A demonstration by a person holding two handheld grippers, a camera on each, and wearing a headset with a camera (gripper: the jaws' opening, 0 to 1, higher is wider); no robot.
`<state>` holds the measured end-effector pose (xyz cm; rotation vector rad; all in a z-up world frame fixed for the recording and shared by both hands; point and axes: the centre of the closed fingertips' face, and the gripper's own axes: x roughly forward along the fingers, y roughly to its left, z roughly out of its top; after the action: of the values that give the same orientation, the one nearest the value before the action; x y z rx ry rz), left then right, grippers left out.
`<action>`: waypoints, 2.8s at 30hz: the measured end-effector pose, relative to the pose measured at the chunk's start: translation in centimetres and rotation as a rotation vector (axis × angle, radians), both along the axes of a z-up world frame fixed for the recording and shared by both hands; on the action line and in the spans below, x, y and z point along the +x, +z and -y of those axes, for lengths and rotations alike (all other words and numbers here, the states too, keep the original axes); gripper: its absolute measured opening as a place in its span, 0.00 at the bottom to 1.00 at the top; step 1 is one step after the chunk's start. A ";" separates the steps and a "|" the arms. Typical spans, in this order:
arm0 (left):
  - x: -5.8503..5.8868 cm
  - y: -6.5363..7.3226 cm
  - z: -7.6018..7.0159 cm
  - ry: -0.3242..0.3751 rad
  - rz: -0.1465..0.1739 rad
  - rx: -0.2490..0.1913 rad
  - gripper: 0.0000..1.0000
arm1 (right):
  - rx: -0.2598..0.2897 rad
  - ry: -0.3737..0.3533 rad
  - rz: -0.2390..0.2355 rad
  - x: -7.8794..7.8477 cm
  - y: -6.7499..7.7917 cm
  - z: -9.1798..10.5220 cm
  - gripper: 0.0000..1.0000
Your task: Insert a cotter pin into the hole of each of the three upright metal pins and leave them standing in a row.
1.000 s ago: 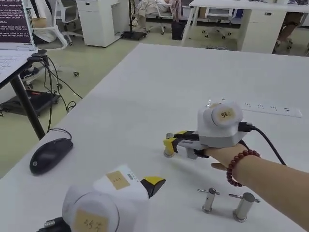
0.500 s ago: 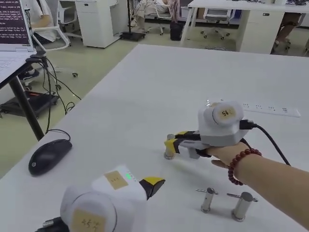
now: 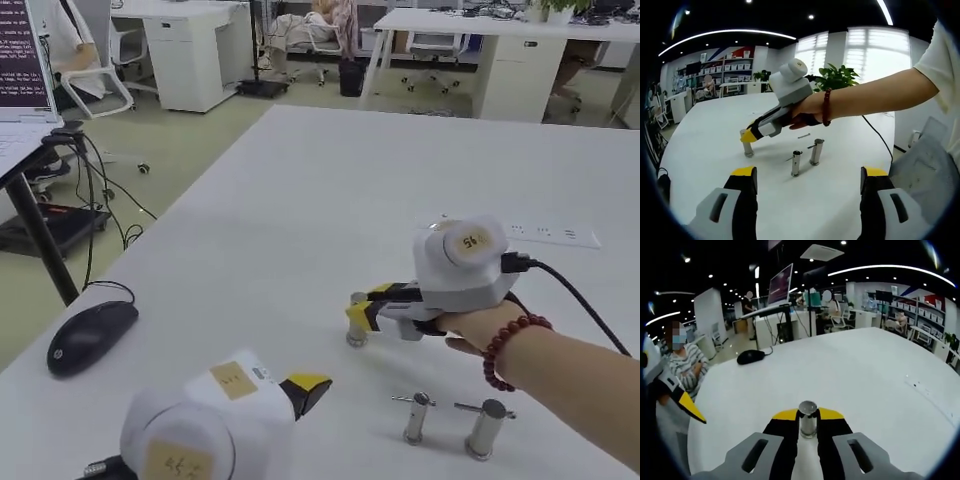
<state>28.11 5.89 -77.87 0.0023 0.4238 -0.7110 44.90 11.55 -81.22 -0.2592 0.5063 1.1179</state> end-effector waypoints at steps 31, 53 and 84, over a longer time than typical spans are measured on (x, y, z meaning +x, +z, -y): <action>-0.2 0.3 0.6 -0.019 0.025 -0.011 0.85 | -0.025 -0.094 0.001 -1.2 1.1 9.4 0.13; -0.4 0.6 0.8 -0.034 0.041 0.002 0.85 | -0.052 -0.185 0.019 -4.1 1.7 16.3 0.13; -0.7 0.5 0.5 -0.034 0.058 0.029 0.86 | -0.072 -0.105 0.010 -11.6 1.6 18.3 0.13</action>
<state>27.42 5.40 -77.39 0.0570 0.3795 -0.7364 33.34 -6.71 -79.62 -0.2979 0.5458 0.9965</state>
